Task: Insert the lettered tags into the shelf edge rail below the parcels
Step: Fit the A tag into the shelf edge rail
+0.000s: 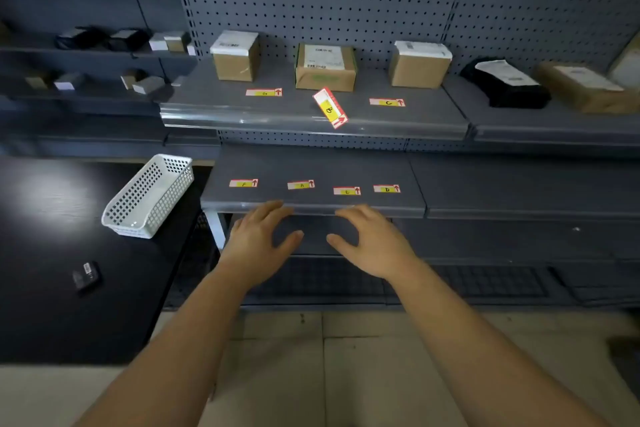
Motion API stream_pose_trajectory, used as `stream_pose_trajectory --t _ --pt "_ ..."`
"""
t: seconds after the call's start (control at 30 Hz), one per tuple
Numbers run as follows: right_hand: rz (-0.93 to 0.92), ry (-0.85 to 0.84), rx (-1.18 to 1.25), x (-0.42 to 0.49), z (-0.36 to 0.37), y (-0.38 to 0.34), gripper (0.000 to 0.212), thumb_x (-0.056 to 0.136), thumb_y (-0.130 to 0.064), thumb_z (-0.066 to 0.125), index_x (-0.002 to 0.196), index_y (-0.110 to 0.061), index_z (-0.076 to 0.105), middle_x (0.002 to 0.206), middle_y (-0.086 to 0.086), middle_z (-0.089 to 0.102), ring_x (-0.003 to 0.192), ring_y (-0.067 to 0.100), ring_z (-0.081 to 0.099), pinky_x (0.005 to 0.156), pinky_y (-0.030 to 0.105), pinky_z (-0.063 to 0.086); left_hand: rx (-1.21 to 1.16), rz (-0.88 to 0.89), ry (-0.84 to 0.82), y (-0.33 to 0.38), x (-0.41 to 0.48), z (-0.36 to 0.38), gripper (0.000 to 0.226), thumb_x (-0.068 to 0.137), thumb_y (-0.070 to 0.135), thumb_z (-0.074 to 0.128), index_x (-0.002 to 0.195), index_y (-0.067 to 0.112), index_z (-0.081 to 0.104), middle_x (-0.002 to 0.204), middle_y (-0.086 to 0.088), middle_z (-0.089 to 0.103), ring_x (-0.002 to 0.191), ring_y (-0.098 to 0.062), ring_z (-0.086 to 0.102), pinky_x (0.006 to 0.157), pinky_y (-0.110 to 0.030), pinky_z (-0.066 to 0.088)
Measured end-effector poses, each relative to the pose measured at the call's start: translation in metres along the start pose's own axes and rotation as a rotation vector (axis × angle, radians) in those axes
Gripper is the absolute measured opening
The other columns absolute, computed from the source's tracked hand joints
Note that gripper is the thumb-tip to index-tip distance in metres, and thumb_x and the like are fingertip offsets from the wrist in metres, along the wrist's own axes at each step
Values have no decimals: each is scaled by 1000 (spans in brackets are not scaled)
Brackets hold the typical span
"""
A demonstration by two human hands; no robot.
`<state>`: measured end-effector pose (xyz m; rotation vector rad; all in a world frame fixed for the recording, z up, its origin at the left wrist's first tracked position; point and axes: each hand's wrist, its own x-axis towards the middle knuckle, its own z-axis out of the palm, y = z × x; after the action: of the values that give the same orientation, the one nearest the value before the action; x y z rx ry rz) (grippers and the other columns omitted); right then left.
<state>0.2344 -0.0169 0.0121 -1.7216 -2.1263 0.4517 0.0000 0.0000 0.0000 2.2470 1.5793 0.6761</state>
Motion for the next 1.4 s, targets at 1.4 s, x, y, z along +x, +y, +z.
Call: stream_pose_trajectory --t 1.4 --pt "130 -90 -30 266 147 129 55 92 -54 52 138 -25 47 138 0 51 127 21 46 99 34 39 69 -87 -134 -177 227 145 51 89 53 48 132 25 49 143 1 42 131 -25 37 105 -45 26"
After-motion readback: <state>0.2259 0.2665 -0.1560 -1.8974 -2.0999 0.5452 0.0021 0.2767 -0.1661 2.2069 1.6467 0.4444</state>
